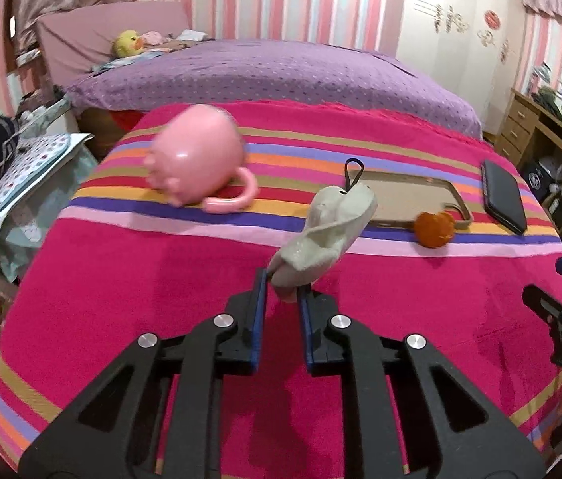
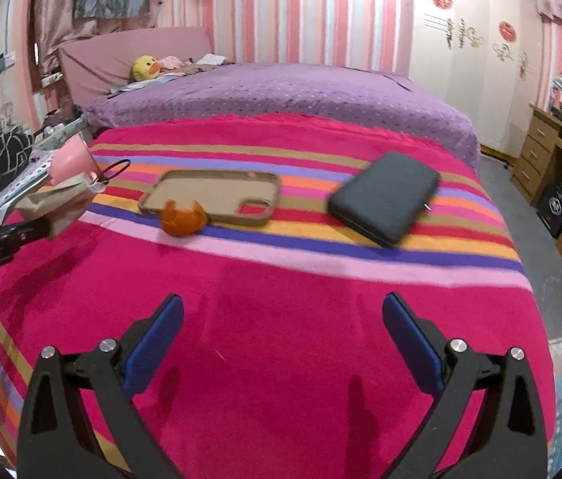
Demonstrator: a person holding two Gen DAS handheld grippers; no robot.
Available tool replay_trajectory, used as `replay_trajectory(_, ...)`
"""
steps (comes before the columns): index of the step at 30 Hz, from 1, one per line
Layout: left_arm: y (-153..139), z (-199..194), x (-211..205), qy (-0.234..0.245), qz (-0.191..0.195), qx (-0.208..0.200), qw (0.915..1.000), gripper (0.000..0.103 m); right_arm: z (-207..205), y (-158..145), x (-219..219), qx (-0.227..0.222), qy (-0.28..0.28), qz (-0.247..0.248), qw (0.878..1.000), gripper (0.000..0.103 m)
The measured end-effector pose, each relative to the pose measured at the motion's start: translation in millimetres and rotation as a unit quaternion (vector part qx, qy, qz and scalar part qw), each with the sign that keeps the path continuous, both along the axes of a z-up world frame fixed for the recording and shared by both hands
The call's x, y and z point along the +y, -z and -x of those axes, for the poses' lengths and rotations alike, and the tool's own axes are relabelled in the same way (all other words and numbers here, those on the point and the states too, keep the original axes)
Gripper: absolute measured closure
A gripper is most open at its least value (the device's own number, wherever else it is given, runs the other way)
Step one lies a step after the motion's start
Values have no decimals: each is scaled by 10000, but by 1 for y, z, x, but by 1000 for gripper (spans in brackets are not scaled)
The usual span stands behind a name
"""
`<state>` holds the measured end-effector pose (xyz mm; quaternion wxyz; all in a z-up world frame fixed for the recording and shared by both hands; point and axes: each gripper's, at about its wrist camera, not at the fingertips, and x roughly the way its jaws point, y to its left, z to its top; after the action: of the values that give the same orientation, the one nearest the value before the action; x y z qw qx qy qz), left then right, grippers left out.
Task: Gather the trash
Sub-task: 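Grasp the white cloth with left tool while right tool grasps the orange peel, then carry the white cloth and orange peel in both tools over the basket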
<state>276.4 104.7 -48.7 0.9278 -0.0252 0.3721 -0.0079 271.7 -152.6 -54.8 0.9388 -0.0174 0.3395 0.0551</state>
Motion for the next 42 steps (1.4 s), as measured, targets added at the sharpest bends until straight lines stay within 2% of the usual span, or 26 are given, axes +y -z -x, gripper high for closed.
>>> replay_trajectory(10, 2, 3, 53, -667, 197, -15, 9976, 89, -52, -2, 54, 85, -493, 39, 9987, 9)
replay_trajectory(16, 0, 0, 55, -728, 289, -13, 9969, 89, -79, 14, 75, 436, -763, 129, 9961, 35)
replay_trajectory(18, -2, 1, 52, -703, 234, -37, 9972, 89, -84, 19, 77, 590, -830, 83, 9948, 59)
replay_trajectory(22, -6, 4, 47, -650, 167, -94, 9977, 89, -77, 16, 74, 446, -918, 25, 9948, 74)
replay_trajectory(28, -14, 10, 38, -535, 203, -176, 9982, 89, -39, 4, 52, 157, -842, 116, 9963, 75)
replay_trajectory(36, -27, 30, 2, -131, 24, -344, 9993, 89, 21, -21, -14, -85, -313, -119, 9994, 75)
replay_trajectory(42, -33, 55, -40, 346, 360, -574, 9971, 89, 73, -37, -62, -308, 83, -1, 9995, 75)
